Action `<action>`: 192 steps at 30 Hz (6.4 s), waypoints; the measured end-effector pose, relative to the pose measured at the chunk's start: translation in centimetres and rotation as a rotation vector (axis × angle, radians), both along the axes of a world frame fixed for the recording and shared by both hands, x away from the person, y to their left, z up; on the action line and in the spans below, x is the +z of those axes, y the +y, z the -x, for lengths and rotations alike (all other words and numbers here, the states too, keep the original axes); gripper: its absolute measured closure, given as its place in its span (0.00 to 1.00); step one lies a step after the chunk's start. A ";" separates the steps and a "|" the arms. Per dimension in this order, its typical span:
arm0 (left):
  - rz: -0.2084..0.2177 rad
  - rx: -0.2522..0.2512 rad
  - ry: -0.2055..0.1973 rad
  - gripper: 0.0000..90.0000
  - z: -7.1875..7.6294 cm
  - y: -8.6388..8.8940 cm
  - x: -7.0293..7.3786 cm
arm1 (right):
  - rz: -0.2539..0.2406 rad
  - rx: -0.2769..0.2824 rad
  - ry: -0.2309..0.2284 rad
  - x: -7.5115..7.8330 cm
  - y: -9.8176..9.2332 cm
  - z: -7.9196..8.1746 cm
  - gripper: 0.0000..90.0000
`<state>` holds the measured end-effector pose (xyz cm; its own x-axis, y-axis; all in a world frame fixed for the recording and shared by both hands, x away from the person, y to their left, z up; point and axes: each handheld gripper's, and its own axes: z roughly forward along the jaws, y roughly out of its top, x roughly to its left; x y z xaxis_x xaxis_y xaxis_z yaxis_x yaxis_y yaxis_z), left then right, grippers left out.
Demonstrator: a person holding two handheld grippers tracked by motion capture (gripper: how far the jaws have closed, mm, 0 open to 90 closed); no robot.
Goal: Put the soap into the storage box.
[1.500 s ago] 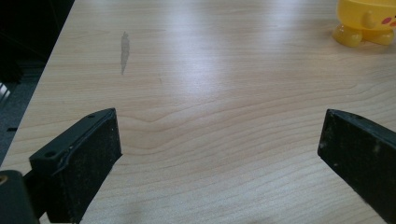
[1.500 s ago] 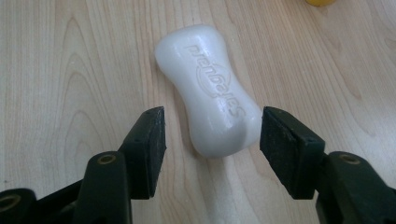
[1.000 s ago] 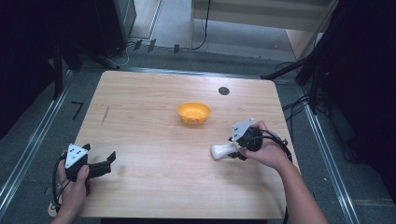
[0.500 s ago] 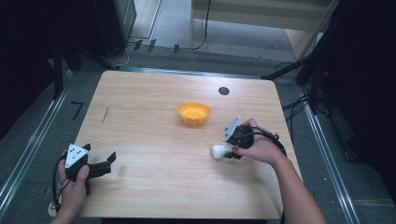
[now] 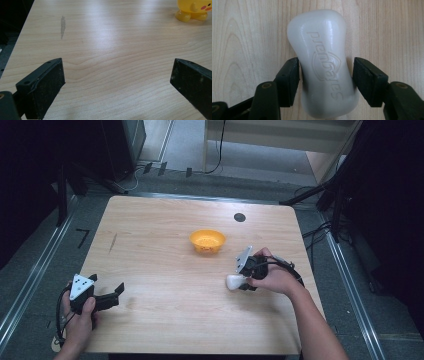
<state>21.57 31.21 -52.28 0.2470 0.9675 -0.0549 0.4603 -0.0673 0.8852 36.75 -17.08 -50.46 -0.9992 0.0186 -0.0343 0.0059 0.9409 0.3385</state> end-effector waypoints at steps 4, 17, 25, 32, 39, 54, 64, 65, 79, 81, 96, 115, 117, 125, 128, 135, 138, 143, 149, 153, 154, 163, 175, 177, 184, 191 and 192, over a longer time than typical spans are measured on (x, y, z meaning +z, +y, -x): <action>0.001 0.001 0.003 0.00 0.0 0.0 0.0 | 0.023 0.015 0.004 -0.2 0.3 -0.1 0.50; 0.003 -0.002 0.007 0.00 0.0 0.0 0.0 | -0.004 -0.013 0.007 0.7 0.1 -0.6 0.55; 0.002 0.001 0.006 0.00 0.0 0.0 0.0 | -0.022 -0.017 0.001 1.8 0.5 -1.0 0.57; 0.002 0.000 0.008 0.00 0.0 0.0 0.0 | -0.017 -0.019 0.011 2.0 0.8 -1.5 0.57; 0.006 0.002 0.008 0.00 0.0 0.1 0.0 | -0.019 -0.019 0.019 2.2 1.1 -1.8 0.58; 0.005 0.002 0.011 0.00 0.0 0.1 0.0 | 0.013 -0.046 0.051 1.7 0.9 -2.2 0.58; 0.005 0.002 0.009 0.00 0.0 0.1 0.0 | 0.040 -0.076 0.065 1.4 1.0 -2.3 0.57; 0.004 0.002 0.008 0.00 0.0 0.0 0.0 | 0.044 -0.076 0.061 1.3 1.1 -2.4 0.57; 0.002 -0.001 0.007 0.00 0.0 0.0 0.0 | 0.153 -0.101 0.072 0.2 2.6 -2.3 0.57; 0.005 -0.002 0.008 0.00 0.0 0.1 0.0 | 0.152 -0.103 0.069 0.3 2.6 -2.3 0.57; 0.003 -0.002 0.007 0.00 0.0 0.0 0.0 | 0.099 -0.078 0.056 3.2 3.2 -3.3 0.57; 0.003 -0.005 0.006 0.00 0.0 0.0 0.0 | 0.099 -0.049 0.016 6.6 5.5 -5.9 0.57; 0.002 -0.004 0.006 0.00 0.0 0.0 0.0 | 0.109 -0.064 0.025 7.0 5.7 -6.0 0.57; 0.002 0.001 0.006 0.00 0.0 0.0 0.0 | 0.105 -0.045 -0.004 8.0 7.0 -7.1 0.57; 0.002 0.001 0.005 0.00 0.0 -0.1 0.0 | 0.110 -0.056 0.001 8.2 7.2 -7.3 0.57; 0.007 -0.004 0.002 0.00 0.1 0.0 0.0 | 0.102 -0.039 -0.012 8.5 8.4 -8.4 0.57; 0.007 -0.005 0.001 0.00 0.1 0.0 0.0 | 0.105 -0.029 -0.018 8.5 9.0 -8.7 0.57; 0.007 -0.005 0.001 0.00 0.1 0.0 0.0 | 0.102 -0.026 -0.024 8.7 9.6 -9.2 0.57; 0.007 -0.005 0.001 0.00 0.1 0.0 0.0 | 0.107 -0.017 -0.031 8.6 10.5 -9.9 0.57; 0.009 -0.004 0.001 0.00 0.2 0.0 0.0 | 0.101 -0.007 -0.042 8.5 11.1 -10.3 0.57; 0.009 -0.004 0.001 0.00 0.2 0.0 0.0 | 0.101 -0.007 -0.042 8.5 11.1 -10.3 0.57; 0.011 -0.004 -0.001 0.00 0.2 0.0 0.0 | 0.096 0.014 -0.055 7.7 12.2 -11.4 0.57; 0.014 -0.005 0.001 0.00 0.2 0.1 0.0 | 0.127 0.018 -0.044 6.9 13.2 -12.9 0.57; 0.014 -0.004 0.001 0.00 0.2 0.1 0.0 | 0.137 0.016 -0.037 6.7 13.3 -13.0 0.57; 0.014 -0.005 0.001 0.00 0.2 0.1 0.0 | 0.142 0.008 -0.019 6.2 13.6 -13.2 0.57; 0.014 -0.003 0.001 0.00 0.2 0.1 0.0 | 0.154 -0.001 -0.004 5.7 13.8 -13.4 0.56; 0.014 -0.003 0.001 0.00 0.2 0.1 0.0 | 0.154 -0.001 -0.004 5.7 13.8 -13.4 0.56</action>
